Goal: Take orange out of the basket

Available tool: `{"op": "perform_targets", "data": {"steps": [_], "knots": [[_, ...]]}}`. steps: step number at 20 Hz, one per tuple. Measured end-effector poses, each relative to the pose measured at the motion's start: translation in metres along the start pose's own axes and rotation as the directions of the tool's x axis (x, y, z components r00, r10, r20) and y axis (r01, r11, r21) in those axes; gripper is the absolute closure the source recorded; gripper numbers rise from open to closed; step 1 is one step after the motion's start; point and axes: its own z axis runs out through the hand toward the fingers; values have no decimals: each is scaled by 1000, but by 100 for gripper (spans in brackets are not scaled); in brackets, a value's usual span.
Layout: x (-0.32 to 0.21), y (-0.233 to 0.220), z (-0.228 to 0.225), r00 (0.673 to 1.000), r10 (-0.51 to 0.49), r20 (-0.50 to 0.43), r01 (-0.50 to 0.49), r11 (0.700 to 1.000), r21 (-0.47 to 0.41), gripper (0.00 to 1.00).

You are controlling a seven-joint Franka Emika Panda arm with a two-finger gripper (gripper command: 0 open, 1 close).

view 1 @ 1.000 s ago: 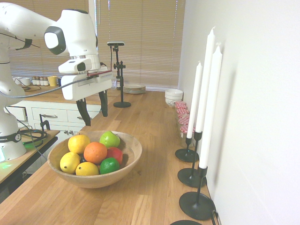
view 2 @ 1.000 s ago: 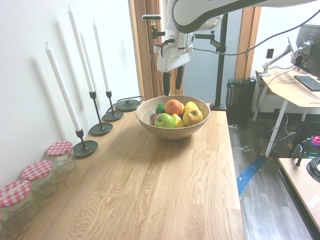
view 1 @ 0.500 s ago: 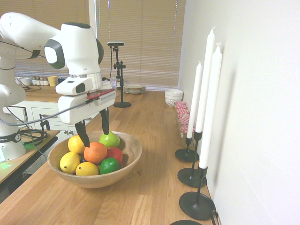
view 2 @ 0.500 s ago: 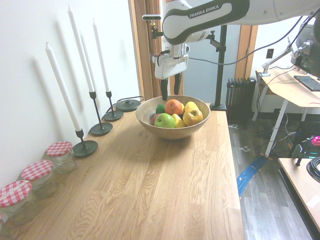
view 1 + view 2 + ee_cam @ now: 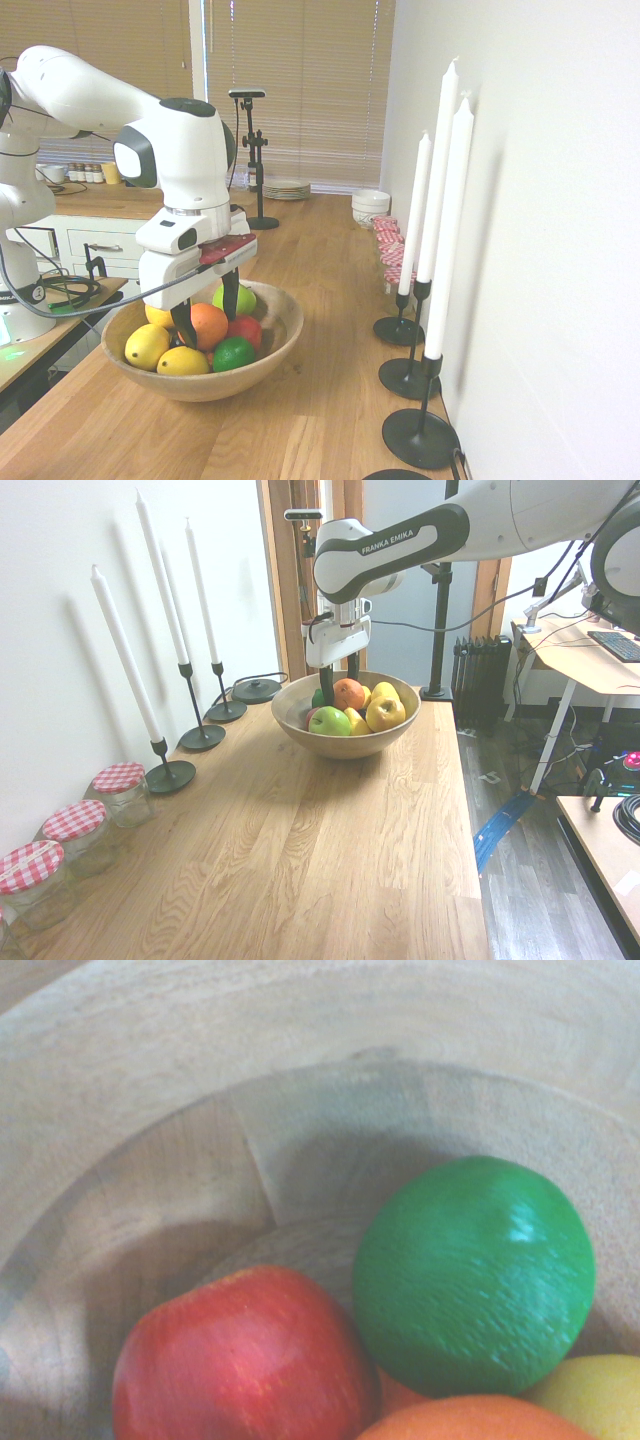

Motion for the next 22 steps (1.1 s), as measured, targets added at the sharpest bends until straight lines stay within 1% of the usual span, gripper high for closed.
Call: {"op": "perform_targets", "data": {"steps": [4,18,22], "knots": [[-1,-1,1,1000,-15,4,15,1000,5,100],[-2,-2,1,1000,-17,5,17,1000,5,100],[-8,-7,-11,1000,-29,-7,29,999,20,100]]}}
